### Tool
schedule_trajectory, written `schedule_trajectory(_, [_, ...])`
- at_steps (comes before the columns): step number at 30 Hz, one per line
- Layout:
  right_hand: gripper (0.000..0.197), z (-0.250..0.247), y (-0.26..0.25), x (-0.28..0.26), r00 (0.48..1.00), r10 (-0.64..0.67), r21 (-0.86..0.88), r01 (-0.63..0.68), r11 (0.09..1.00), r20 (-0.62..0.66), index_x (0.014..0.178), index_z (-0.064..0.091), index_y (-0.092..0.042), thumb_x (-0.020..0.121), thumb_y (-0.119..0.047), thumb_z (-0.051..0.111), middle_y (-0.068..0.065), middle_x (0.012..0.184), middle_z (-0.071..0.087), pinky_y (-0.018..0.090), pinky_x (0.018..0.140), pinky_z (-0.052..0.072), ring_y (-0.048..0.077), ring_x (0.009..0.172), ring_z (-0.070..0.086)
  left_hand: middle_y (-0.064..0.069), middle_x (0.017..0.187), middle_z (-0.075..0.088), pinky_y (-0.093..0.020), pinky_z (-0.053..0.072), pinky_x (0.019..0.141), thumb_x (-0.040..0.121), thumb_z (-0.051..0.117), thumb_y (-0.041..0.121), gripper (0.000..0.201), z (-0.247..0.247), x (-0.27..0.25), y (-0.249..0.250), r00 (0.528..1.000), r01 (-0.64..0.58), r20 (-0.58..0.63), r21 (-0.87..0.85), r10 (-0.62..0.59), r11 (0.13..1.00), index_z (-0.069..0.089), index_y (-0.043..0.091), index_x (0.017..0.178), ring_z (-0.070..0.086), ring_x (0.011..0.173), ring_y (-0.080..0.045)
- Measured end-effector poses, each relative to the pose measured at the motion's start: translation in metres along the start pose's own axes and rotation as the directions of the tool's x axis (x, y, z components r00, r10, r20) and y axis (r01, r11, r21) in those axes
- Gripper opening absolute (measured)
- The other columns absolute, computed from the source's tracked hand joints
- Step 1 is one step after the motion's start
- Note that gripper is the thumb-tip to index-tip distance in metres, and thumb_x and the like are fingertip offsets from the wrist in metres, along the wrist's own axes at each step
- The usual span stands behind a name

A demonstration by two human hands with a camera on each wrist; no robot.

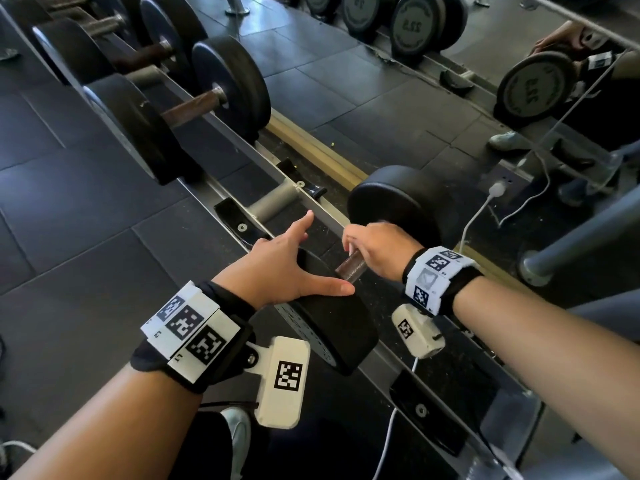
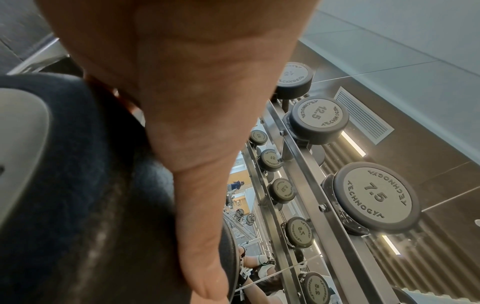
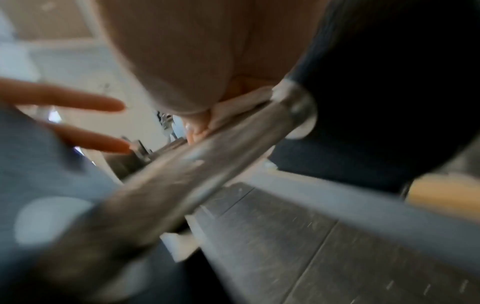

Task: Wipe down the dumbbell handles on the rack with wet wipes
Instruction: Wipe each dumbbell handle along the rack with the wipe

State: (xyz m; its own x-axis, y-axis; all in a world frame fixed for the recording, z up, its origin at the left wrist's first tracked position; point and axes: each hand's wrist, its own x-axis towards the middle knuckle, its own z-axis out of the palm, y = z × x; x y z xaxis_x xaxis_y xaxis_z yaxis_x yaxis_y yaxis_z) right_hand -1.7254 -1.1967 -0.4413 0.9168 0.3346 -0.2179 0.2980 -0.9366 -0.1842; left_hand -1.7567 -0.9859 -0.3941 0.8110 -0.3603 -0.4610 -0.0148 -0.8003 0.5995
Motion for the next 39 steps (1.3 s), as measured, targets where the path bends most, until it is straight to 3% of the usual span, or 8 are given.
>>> schedule_trajectory(7, [0.025,-0.003,-0.013,-0.005,0.997,-0.077,0.508,0.059,0.859,0.016,0.105,0.061,-0.025,0.105,-0.024,0.037,-0.013,0.087,0.067,0.011,0.073,0.049,-0.005,0.083,0.063,0.012,0.158,0.03,-0.047,0.02,0.119,0.054,0.07,0.078,0.13,0.0,0.001,-0.002,1.0,-0.008,-0.017,-0.003,0.008,1.0,-0.004,0.041,0.155,0.022,0.148,-0.025])
schedule_trajectory(10, [0.021,-0.023,0.009,-0.006,0.991,-0.077,0.351,0.11,0.93,-0.108,0.106,0.063,-0.025,0.103,-0.015,0.044,-0.01,0.1,0.065,0.022,0.08,0.053,0.005,0.091,0.063,0.011,0.158,0.031,-0.048,0.022,0.12,0.053,0.07,0.078,0.131,-0.001,0.002,-0.001,1.0,-0.001,-0.004,-0.009,0.001,1.0,-0.002,0.041,0.155,0.023,0.147,-0.025])
schedule_trajectory(15, [0.019,-0.001,0.009,-0.021,0.988,-0.152,0.095,0.153,0.984,-0.021,0.115,0.058,-0.025,0.102,-0.02,0.044,-0.004,0.105,0.06,0.034,0.087,0.052,0.009,0.095,0.059,0.01,0.158,0.03,-0.049,0.021,0.12,0.051,0.069,0.078,0.132,-0.001,0.002,-0.001,1.0,0.002,0.004,-0.012,-0.002,1.0,-0.001,0.039,0.155,0.021,0.148,-0.026])
schedule_trajectory(20, [0.025,0.015,-0.004,-0.039,0.981,-0.178,0.542,0.189,0.819,-0.073,0.111,0.062,-0.032,0.104,-0.025,0.04,-0.023,0.098,0.064,0.011,0.089,0.044,-0.009,0.103,0.058,0.011,0.157,0.032,-0.046,0.019,0.118,0.045,0.066,0.081,0.134,-0.001,0.004,-0.003,1.0,0.005,0.01,-0.018,-0.005,1.0,0.001,0.04,0.155,0.019,0.148,-0.026])
schedule_trajectory(25, [0.026,0.02,0.006,-0.072,0.956,0.215,0.879,0.078,0.47,-0.199,0.125,0.052,-0.032,0.105,-0.022,0.039,-0.002,0.11,0.07,0.023,0.087,0.051,0.011,0.11,0.064,0.011,0.156,0.033,-0.05,0.017,0.119,0.044,0.065,0.079,0.133,-0.004,0.004,0.001,0.999,0.011,0.031,-0.017,-0.011,1.0,0.004,0.04,0.155,0.018,0.148,-0.027])
schedule_trajectory(31, [0.021,0.039,0.018,-0.092,0.759,0.58,0.803,-0.131,0.581,-0.295,0.101,0.058,-0.025,0.103,-0.026,0.037,-0.002,0.1,0.062,0.024,0.07,0.042,0.007,0.091,0.059,0.011,0.156,0.033,-0.054,0.019,0.12,0.039,0.063,0.08,0.133,-0.002,0.003,0.003,0.999,0.021,0.038,-0.027,-0.02,0.999,0.011,0.04,0.154,0.021,0.148,-0.026])
schedule_trajectory(36, [0.015,0.059,0.017,-0.088,0.707,0.686,0.894,-0.18,0.41,-0.173,0.113,0.053,-0.026,0.099,-0.024,0.051,-0.002,0.111,0.054,0.02,0.067,0.04,0.018,0.104,0.054,0.011,0.156,0.032,-0.053,0.02,0.12,0.041,0.061,0.083,0.129,-0.002,0.002,0.003,0.999,0.021,0.041,0.0,-0.021,1.0,0.017,0.04,0.154,0.021,0.148,-0.026])
schedule_trajectory(39, [0.033,0.065,0.012,-0.083,0.722,0.68,0.922,-0.167,0.349,-0.126,0.131,0.051,-0.021,0.098,-0.017,0.052,0.004,0.126,0.055,0.028,0.087,0.047,0.02,0.116,0.052,0.01,0.157,0.032,-0.053,0.021,0.119,0.044,0.06,0.083,0.126,-0.001,0.001,0.003,0.999,0.019,0.036,0.02,-0.02,1.0,0.018,0.04,0.154,0.022,0.147,-0.026])
